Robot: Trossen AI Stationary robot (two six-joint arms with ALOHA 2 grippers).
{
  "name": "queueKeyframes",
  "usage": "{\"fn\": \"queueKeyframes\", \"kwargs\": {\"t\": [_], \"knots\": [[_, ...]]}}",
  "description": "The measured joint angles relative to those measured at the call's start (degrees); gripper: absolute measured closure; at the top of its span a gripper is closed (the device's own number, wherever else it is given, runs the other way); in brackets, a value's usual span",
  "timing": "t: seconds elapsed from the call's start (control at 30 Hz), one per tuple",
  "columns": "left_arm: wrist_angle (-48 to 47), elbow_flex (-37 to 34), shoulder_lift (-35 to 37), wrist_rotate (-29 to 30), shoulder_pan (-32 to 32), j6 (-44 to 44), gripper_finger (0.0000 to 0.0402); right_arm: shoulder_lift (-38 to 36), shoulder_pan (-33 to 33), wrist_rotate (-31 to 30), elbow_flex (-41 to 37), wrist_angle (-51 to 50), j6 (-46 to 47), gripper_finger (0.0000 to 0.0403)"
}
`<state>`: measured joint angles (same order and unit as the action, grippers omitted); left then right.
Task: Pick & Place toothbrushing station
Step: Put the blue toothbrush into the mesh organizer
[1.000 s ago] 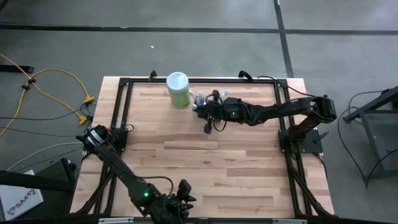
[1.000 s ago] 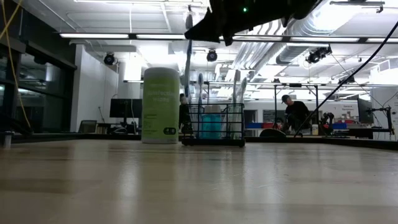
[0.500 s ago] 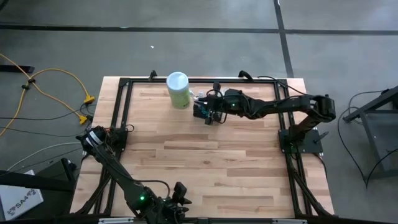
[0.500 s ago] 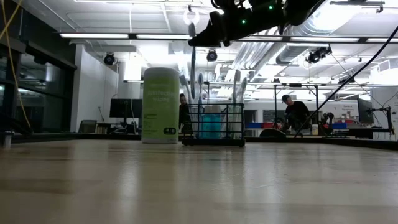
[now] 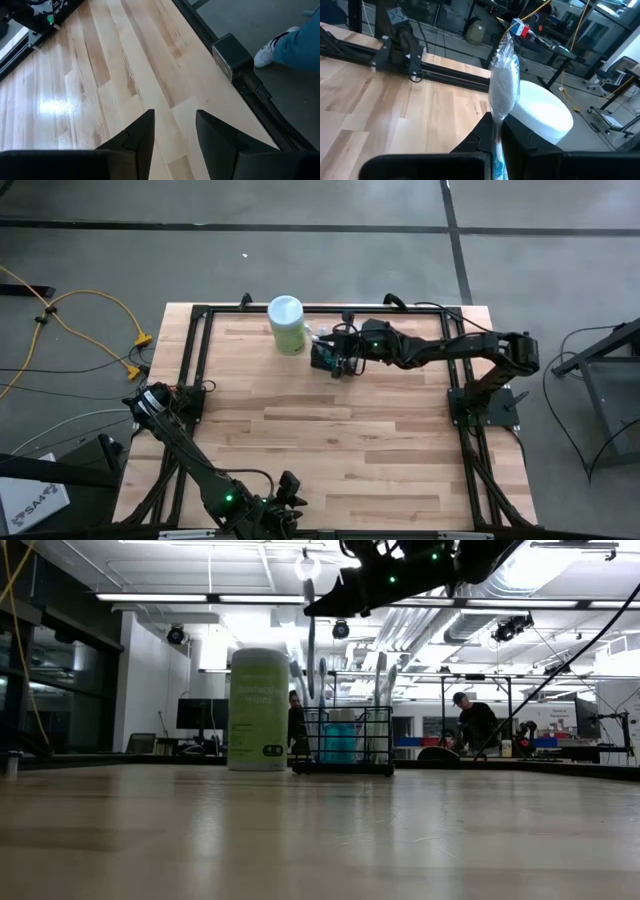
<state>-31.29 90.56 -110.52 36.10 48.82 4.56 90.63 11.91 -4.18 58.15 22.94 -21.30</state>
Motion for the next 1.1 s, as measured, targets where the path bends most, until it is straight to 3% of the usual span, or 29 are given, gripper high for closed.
{"fn": "queueKeyframes", "kwargs": {"t": [0.67, 1.1], "knots": [[-0.2, 0.0, 0.0, 0.0, 0.0, 0.0, 0.0265, 4.8, 4.1, 4.2, 0.0, 0.8, 3.2, 0.0394], [-0.2, 0.0, 0.0, 0.0, 0.0, 0.0, 0.0265, 8.4, 5.8, 1.4, 0.0, 2.2, 9.6, 0.0394]]}}
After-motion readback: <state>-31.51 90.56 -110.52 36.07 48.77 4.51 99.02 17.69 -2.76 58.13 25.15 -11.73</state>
